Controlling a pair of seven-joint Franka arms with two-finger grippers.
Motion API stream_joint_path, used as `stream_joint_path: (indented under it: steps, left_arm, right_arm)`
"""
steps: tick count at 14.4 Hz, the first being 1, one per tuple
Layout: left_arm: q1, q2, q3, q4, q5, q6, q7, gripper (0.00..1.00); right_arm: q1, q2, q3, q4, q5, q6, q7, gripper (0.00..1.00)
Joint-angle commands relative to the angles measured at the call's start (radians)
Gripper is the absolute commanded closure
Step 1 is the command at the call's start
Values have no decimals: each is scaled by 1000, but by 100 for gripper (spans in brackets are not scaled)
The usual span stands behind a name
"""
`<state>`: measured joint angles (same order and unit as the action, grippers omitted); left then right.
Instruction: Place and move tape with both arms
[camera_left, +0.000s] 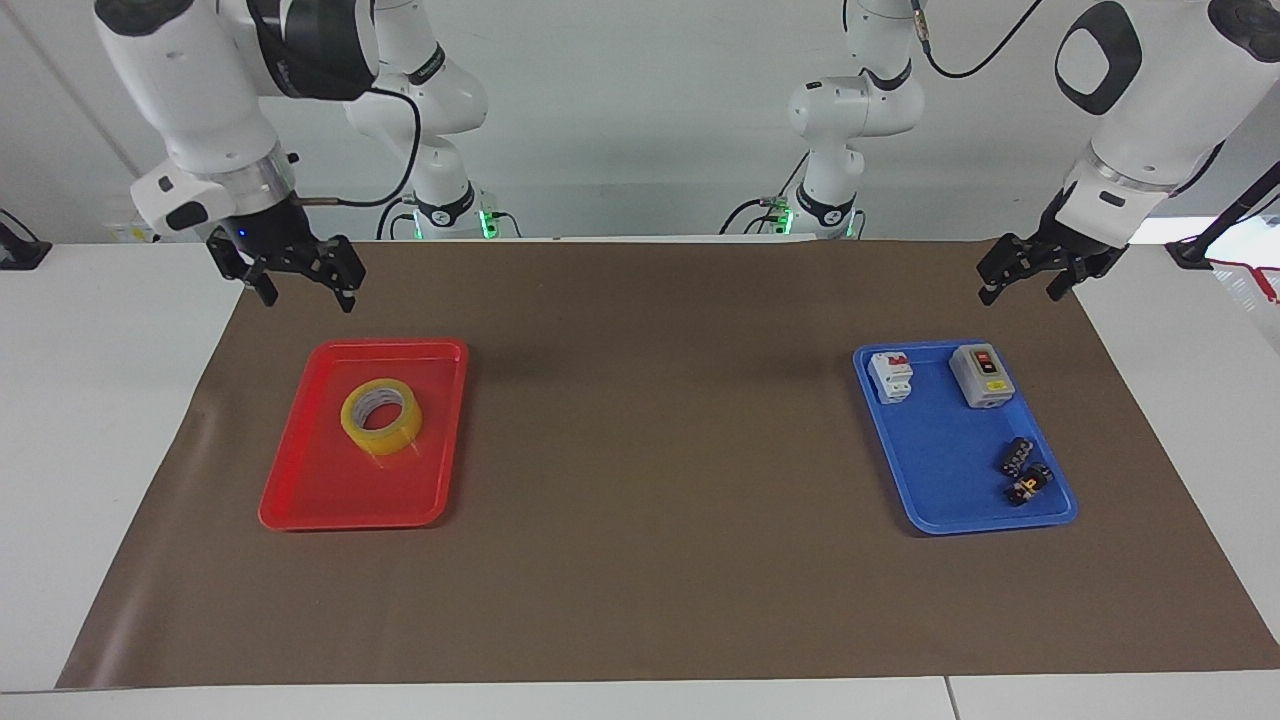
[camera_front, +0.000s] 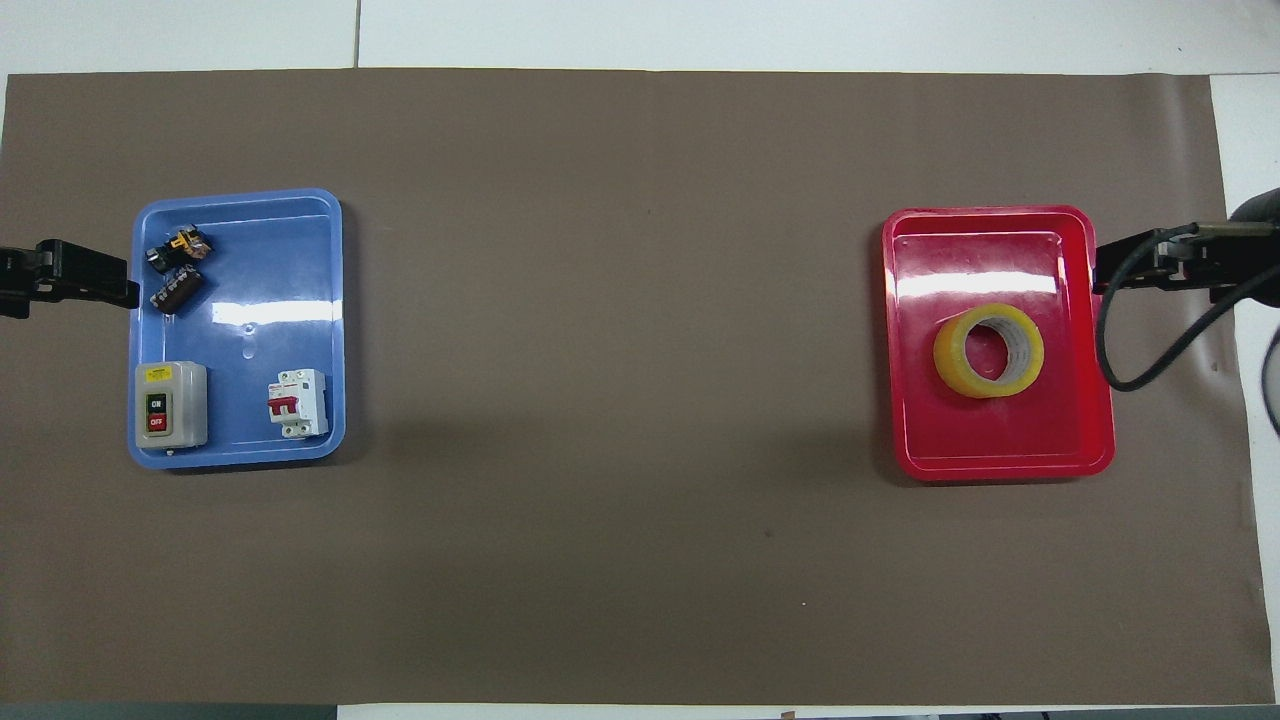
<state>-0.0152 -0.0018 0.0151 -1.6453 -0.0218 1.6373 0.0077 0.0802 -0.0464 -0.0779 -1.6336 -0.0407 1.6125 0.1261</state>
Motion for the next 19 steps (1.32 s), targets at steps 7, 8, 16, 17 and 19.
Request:
stream_joint_path:
  steps: [7,8,16,17,19]
  left_arm:
    - [8,-12,2,-2,-20,-8,18,0]
    - [8,-12,0,-2,-20,-8,20,0]
    - [8,-12,2,-2,-20,-8,20,0]
    - [8,-12,2,-2,-20,-8,18,0]
    - [8,-12,0,-2,-20,-8,20,0]
  right_arm:
    - [-8,3,9,78,16,-149,3,0]
    - [-13,13,9,113,18,-189,1,0]
    - [1,11,10,100,22,-188,6,0]
    - [6,11,10,100,22,-186,9,0]
    - [7,10,10,95,22,-186,9,0]
